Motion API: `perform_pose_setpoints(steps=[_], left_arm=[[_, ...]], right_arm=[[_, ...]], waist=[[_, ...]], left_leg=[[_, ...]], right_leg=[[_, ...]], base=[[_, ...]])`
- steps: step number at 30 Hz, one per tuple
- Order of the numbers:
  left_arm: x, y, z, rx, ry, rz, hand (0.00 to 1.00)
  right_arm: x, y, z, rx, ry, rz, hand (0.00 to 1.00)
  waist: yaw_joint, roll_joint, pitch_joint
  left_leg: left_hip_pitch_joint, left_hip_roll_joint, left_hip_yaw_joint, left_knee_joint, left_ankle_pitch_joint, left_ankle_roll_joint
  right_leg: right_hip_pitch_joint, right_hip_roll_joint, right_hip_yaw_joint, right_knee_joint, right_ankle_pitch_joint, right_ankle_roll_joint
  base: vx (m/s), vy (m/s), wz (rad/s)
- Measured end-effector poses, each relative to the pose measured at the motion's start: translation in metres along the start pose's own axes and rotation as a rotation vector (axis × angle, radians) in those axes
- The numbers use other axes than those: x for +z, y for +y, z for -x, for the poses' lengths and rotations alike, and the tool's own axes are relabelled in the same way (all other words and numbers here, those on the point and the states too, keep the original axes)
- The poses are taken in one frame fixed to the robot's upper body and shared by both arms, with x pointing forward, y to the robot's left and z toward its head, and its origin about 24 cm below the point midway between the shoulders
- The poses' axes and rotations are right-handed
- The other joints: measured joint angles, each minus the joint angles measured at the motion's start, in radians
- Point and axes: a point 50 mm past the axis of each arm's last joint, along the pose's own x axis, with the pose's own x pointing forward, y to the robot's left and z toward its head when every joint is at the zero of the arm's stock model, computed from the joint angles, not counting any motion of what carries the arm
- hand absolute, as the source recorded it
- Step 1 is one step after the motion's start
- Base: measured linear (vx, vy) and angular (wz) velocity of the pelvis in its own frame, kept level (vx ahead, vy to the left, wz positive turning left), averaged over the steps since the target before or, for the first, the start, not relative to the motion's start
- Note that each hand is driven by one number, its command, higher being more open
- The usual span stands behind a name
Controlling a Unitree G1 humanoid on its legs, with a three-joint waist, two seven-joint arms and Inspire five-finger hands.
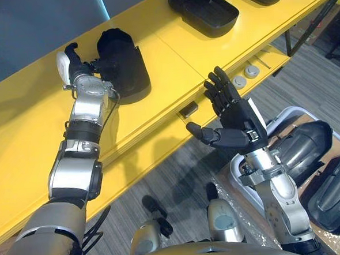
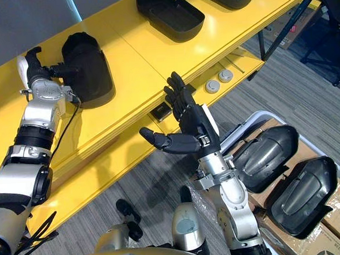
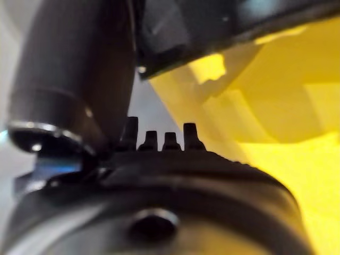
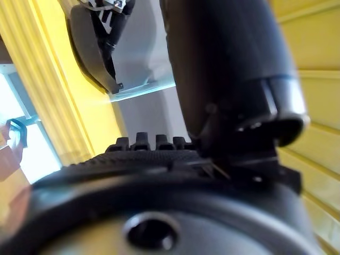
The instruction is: Walk over and take three plastic housings, then place them on the shelf
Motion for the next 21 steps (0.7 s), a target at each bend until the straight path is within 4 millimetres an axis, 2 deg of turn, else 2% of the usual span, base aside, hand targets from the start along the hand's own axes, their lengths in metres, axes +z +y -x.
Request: perform_pose_setpoints(steps=[5,8,9,12,14,18,21], left_arm=[[0.031,0.003,0.011,-0.004,-0.178,0.18,1.0],[0.026,0.006,0.02,-0.012,-0.217,0.2,1.0],[0.016,0.007,0.022,-0.018,-0.206,0.193,1.0],[-0.015,0.016,0.028,-0.016,-0.147,0.179,1.0],[-0.04,0.03,0.036,0.001,-0.112,0.178,1.0],[-0.07,0.047,0.052,0.002,-0.07,0.161,1.0],[-0.097,0.051,0.074,-0.075,-0.006,0.182,1.0]], right_arm=[[-0.001,0.006,0.001,0.055,0.0,0.012,1.0],[-0.001,0.009,-0.002,0.076,-0.003,0.014,1.0],[-0.001,0.011,-0.004,0.082,-0.002,0.03,1.0],[-0.002,0.011,-0.008,0.072,0.0,0.049,1.0],[-0.002,0.008,-0.008,0.026,-0.001,0.051,1.0],[-0.004,0.003,-0.008,-0.057,0.006,0.102,1.0],[-0.001,-0.006,-0.006,-0.151,-0.016,0.163,1.0]], waist=[[0.004,0.019,-0.012],[0.019,0.049,-0.038],[0.028,0.063,-0.055],[0.049,0.079,-0.094],[0.071,0.073,-0.116],[0.098,0.058,-0.128],[0.121,0.051,-0.147]], left_leg=[[0.0,-0.001,-0.023,-0.001,0.001,0.001],[0.0,-0.002,-0.039,-0.001,0.001,0.001],[-0.001,-0.002,-0.05,-0.001,0.002,0.001],[-0.002,-0.001,-0.078,-0.001,0.003,-0.003],[-0.003,0.0,-0.1,-0.001,-0.002,-0.016],[-0.004,-0.005,-0.133,-0.001,-0.004,-0.022],[-0.008,-0.012,-0.139,-0.001,-0.005,-0.023]], right_leg=[[0.016,-0.001,-0.022,-0.004,-0.004,-0.002],[0.026,-0.003,-0.041,-0.005,-0.009,-0.002],[0.035,-0.003,-0.055,-0.008,-0.011,-0.003],[0.052,-0.003,-0.086,-0.01,-0.02,-0.006],[0.06,-0.002,-0.106,-0.011,-0.03,-0.007],[0.085,-0.003,-0.137,-0.021,-0.041,-0.01],[0.087,-0.012,-0.142,-0.02,-0.041,-0.011]], base=[[-0.02,0.006,0.1],[0.0,-0.004,0.18],[0.01,-0.007,0.2],[0.02,-0.022,0.28],[-0.01,-0.013,0.27],[-0.01,0.001,0.24],[0.01,0.025,0.12]])
